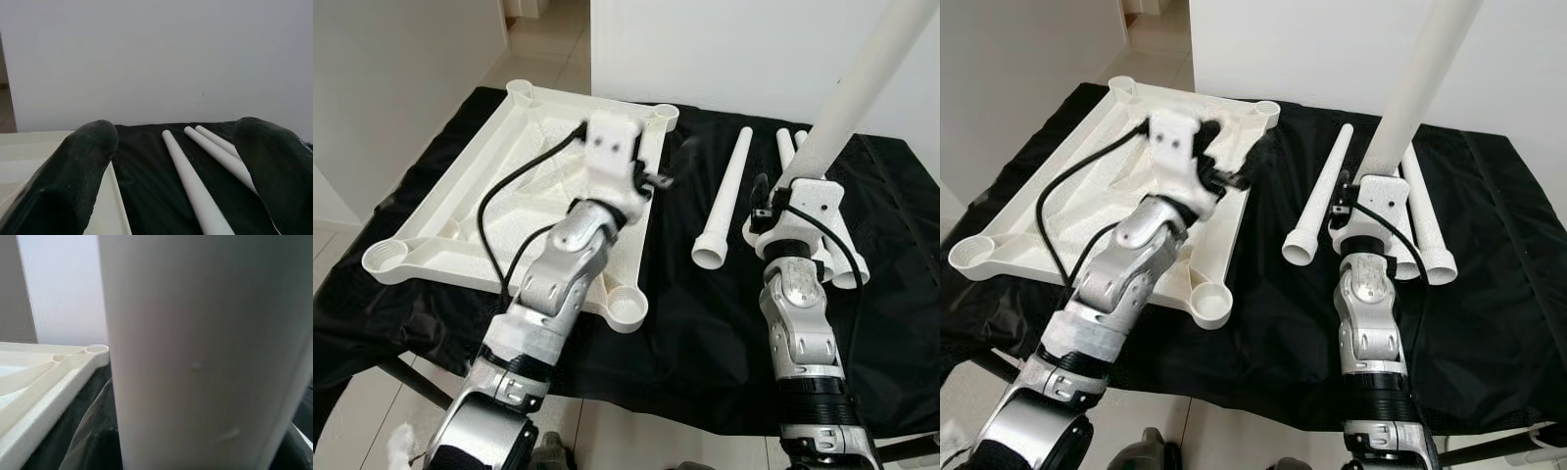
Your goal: Building children table
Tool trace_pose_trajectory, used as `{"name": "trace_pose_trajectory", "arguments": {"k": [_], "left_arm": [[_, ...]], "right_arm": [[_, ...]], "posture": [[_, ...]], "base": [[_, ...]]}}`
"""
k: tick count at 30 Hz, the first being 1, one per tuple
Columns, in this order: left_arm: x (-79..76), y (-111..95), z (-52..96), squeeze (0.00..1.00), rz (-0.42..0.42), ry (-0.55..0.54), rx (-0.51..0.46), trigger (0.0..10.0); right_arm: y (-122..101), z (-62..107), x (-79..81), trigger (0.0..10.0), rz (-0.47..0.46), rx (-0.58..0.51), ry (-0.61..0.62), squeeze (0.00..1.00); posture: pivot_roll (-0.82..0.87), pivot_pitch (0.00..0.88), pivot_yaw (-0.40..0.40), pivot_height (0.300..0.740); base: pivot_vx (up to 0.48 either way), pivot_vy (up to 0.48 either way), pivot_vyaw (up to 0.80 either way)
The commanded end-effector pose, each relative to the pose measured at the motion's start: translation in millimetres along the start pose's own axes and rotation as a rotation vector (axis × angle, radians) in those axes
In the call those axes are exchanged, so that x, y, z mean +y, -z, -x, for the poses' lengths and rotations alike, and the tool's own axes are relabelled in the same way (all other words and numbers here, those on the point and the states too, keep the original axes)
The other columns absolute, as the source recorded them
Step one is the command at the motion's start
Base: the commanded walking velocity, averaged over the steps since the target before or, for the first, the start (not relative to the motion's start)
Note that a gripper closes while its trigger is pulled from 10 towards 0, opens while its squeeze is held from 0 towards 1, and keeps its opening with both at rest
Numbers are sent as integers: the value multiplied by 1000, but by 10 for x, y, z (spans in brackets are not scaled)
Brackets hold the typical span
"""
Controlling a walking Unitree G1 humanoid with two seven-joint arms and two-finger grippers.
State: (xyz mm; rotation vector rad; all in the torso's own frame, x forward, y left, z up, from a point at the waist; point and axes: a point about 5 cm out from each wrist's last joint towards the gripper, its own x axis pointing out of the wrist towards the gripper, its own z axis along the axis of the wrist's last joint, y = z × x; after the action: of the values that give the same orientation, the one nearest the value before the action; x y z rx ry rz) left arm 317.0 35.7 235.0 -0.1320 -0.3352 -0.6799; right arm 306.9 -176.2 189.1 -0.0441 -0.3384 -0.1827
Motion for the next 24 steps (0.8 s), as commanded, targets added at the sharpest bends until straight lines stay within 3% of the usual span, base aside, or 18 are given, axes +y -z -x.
{"name": "trace_pose_trajectory", "arguments": {"k": [1,4,8,9,11,16,20,24], "left_arm": [[-132,42,79,0,-14,225,30,10000],[-119,156,326,0,-59,373,105,10000],[-85,236,493,0,-99,468,177,10000],[-18,371,729,0,-143,592,307,10000],[38,429,864,0,-142,644,375,10000],[67,446,896,0,-140,645,397,10000],[191,526,1068,0,-148,692,506,10000],[276,562,1106,0,-166,695,545,10000]], "right_arm": [[-52,24,-33,10000,11,-23,-1,0],[-58,65,-92,10000,19,-23,7,0],[-47,90,-123,10000,26,-19,10,0],[-32,115,-158,10000,37,-11,12,0],[-28,127,-176,10000,45,-8,11,0],[-30,130,-184,10000,47,-8,11,0],[-38,143,-216,10000,60,-6,14,0],[-39,153,-228,10000,64,-4,16,0]], "posture": [[14,0,-10,740],[17,0,-10,740],[22,0,-15,740],[25,0,-20,740],[25,0,-20,740],[27,0,-21,740],[26,0,-18,740],[26,0,-18,740]], "base": [[0,0,0],[0,0,0],[0,0,0],[0,0,0],[0,0,0],[0,0,0],[0,0,0],[0,0,0]]}}
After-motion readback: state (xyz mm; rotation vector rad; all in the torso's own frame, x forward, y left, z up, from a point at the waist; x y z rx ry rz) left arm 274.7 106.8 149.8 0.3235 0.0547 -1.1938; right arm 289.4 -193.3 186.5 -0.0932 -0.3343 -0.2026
